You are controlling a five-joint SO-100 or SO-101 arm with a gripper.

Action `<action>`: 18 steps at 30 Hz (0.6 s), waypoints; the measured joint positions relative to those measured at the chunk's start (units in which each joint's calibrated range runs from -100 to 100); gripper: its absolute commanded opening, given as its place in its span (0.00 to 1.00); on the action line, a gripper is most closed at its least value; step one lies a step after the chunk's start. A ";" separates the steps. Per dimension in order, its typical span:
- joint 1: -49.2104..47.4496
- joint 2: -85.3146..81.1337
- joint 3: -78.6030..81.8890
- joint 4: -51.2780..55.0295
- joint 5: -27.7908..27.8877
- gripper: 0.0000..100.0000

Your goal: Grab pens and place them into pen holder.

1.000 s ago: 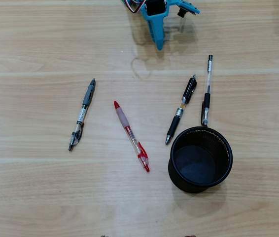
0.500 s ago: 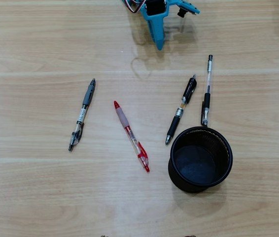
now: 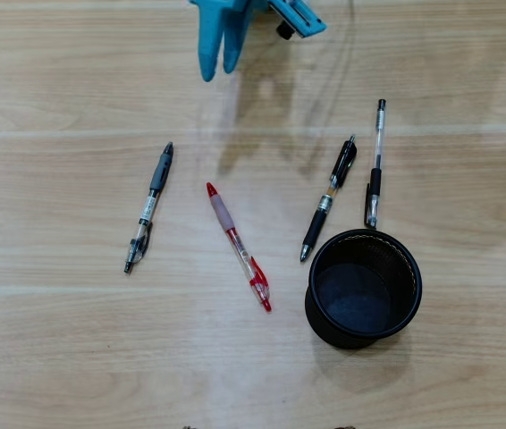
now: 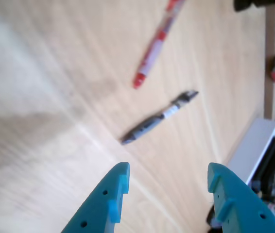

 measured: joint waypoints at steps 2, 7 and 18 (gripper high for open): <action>1.10 16.08 -15.94 3.19 -2.50 0.19; 3.63 60.43 -60.47 19.47 -14.92 0.30; 4.56 111.13 -129.26 41.34 -27.23 0.33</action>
